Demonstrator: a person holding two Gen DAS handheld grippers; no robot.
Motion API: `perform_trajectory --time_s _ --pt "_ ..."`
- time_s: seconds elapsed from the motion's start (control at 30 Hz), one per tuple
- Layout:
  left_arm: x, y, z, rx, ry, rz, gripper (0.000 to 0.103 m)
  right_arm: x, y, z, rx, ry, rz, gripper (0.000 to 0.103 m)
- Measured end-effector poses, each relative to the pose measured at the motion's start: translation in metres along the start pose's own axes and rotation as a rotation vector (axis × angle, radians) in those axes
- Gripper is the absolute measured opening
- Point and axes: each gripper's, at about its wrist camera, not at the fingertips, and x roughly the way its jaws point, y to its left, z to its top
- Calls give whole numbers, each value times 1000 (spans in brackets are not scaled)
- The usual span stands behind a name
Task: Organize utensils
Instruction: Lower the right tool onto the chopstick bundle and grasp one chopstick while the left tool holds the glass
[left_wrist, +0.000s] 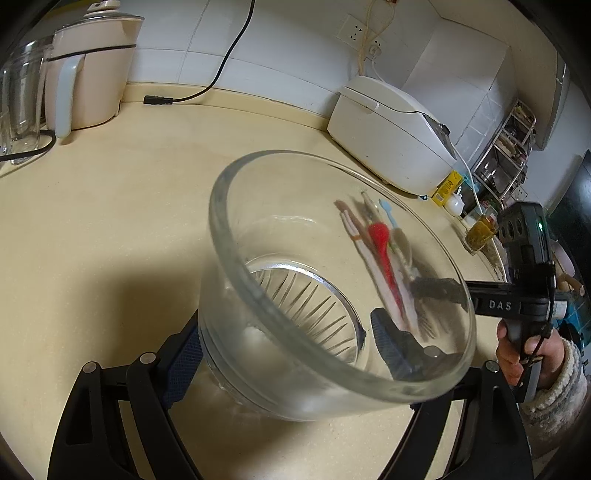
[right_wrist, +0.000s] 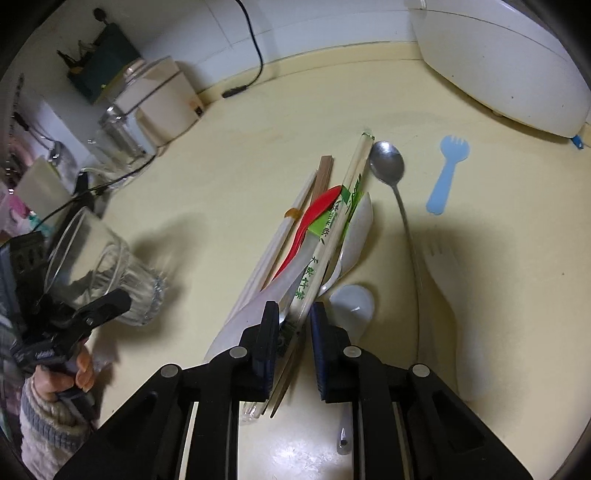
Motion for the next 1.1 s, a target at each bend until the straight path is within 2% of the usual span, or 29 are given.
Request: perform_trajectory --time_s 0.07,0.2,0.33,0.43,0.63,0.8,0.9,1.1 --pt "0 1 0 -4 -2 2 88 -6 -1 -5 -2 -1 -14 16" --pt "0 1 0 -6 -2 4 88 -24 -9 -16 -43 -5 -136 12" --pt "0 0 0 -4 -2 6 88 -39 -30 -24 -23 7 -213 12" --pt "0 0 0 -5 -2 7 88 -55 -37 -22 -8 -31 -264 12" --pt "0 1 0 -8 -3 11 88 -63 -34 -2 -13 -75 -162 12" --pt "0 1 -1 -11 -4 10 88 -52 -29 34 -40 -74 -122 12" --pt "0 1 0 -13 -4 9 88 -38 -23 55 -79 -63 -131 12" --pt "0 1 -1 -13 -4 10 88 -1 -12 74 -157 5 -209 12"
